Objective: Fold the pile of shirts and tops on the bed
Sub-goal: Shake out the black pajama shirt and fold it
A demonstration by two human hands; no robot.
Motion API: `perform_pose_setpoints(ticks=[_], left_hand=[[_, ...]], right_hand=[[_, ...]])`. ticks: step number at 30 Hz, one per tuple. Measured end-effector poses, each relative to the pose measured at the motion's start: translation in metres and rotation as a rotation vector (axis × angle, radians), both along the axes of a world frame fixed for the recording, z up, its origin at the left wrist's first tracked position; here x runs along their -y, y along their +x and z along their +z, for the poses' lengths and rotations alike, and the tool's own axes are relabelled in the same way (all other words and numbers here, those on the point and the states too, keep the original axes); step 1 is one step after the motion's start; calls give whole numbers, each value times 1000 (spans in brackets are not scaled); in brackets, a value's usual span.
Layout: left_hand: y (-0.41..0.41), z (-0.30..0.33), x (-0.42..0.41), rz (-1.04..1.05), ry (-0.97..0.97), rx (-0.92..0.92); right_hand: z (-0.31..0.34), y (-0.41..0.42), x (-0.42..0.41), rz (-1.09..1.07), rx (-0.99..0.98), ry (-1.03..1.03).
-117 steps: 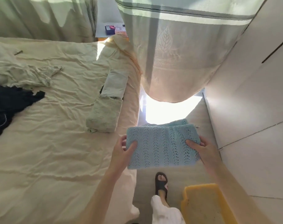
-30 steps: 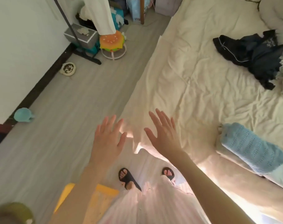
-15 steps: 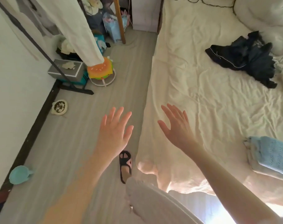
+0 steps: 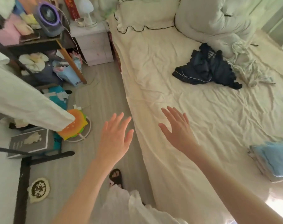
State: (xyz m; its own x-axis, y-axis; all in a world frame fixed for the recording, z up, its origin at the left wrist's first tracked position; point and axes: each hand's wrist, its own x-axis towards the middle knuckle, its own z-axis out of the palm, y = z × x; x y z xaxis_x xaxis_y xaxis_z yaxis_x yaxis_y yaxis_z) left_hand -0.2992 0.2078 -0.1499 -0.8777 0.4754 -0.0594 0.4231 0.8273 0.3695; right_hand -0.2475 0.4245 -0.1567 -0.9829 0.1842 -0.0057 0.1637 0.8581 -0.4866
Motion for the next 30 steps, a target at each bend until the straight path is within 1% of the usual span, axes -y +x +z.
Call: perform_pose_setpoints(ticks=[2, 7, 9, 13, 16, 20, 25, 27, 30], left_hand=[[-39, -1, -8, -58, 4, -11], [-167, -17, -36, -289, -34, 51], [-214, -18, -51, -344, -29, 23], [-288, -27, -92, -510, -54, 11], [-330, -44, -130, -582, -107, 67], [-373, -88, -181, -663, -164, 151], [-421, -171, -248, -727, -306, 260], [-444, -201, -280, -761, -349, 260], [-481, -243, -327, -790, -385, 205]], right_hand=[[-4, -21, -3, -52, -1, 8], [-16, -103, -18, -313, 22, 7], [-18, -133, -28, -383, 28, -11], [-29, -178, -50, -523, 43, -20], [-44, -205, -71, -606, 82, -19], [-84, -237, -109, -706, 109, -39], [-166, -290, -182, -744, 286, -58], [-199, -313, -217, -769, 328, -69], [-244, -346, -263, -812, 348, -113]])
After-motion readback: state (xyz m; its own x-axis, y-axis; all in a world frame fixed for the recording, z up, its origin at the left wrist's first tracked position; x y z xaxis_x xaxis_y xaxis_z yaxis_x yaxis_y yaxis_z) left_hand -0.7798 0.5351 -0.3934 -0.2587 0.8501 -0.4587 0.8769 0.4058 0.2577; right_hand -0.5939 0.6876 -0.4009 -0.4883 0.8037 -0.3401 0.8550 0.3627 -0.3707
